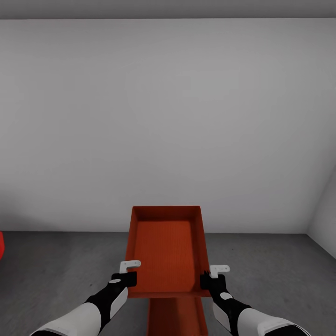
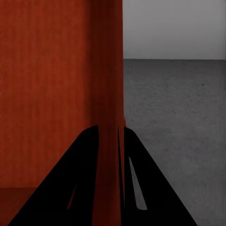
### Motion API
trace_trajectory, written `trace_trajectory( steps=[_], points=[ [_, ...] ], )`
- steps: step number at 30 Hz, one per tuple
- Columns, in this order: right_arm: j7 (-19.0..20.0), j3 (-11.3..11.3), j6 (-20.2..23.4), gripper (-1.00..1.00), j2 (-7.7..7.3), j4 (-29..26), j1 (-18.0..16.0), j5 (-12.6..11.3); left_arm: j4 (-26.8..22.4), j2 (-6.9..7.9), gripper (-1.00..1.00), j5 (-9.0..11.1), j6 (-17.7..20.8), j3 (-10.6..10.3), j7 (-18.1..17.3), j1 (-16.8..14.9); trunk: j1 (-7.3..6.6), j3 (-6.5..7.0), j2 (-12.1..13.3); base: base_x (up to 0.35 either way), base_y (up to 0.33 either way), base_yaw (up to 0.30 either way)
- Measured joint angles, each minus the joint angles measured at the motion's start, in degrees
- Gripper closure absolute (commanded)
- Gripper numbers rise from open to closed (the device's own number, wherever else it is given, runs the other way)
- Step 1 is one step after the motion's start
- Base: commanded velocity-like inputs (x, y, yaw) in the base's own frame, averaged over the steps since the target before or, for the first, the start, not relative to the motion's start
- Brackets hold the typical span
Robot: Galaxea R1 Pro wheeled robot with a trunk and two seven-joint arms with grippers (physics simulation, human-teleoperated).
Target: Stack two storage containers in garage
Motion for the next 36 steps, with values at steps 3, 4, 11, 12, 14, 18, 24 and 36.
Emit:
trace_trajectory(
  steps=[3,4,11,12,14,18,24,36],
  points=[
    [0.0,-0.03,0.01,1.0,-0.01,-0.01,0.0,0.04,0.0,-0.01,1.0,-0.02,0.0,0.02,0.0,0.0,0.0,0.0,0.0,-0.004,-0.006,0.0],
    [0.01,-0.03,0.01,1.0,-0.01,-0.01,0.0,0.04,0.0,-0.01,1.0,-0.03,0.0,0.03,0.01,0.0,0.0,0.0,0.0,-0.002,-0.003,0.0],
    [0.02,0.04,0.01,1.0,-0.01,0.0,0.0,-0.04,-0.01,0.0,1.0,-0.01,0.0,-0.01,0.02,0.0,0.0,0.11,0.0,0.0,-0.001,0.112],
    [0.01,0.07,0.0,1.0,0.0,0.0,0.0,-0.08,-0.01,0.0,1.0,0.02,0.0,-0.04,0.01,0.0,0.0,0.14,0.0,0.0,0.0,0.08],
    [0.0,0.05,0.0,1.0,0.0,0.0,0.0,-0.06,-0.01,0.0,1.0,0.01,0.01,-0.03,0.0,0.0,0.0,0.16,0.0,0.0,0.0,0.027],
    [0.01,0.01,0.01,1.0,-0.01,-0.01,0.0,-0.01,0.0,-0.01,1.0,-0.03,0.0,0.0,0.01,0.0,0.0,0.17,0.0,0.0,0.0,0.007],
    [0.01,-0.02,0.01,1.0,-0.01,-0.01,0.0,0.02,0.0,-0.01,1.0,-0.02,0.0,-0.01,0.01,0.0,0.0,0.17,0.0,0.0,0.0,0.0],
    [0.01,-0.03,0.01,1.0,0.0,-0.01,0.0,-0.03,-0.09,0.01,1.0,-0.04,0.09,-0.03,0.01,0.0,0.0,0.17,0.0,0.0,0.0,0.0]
  ],
)
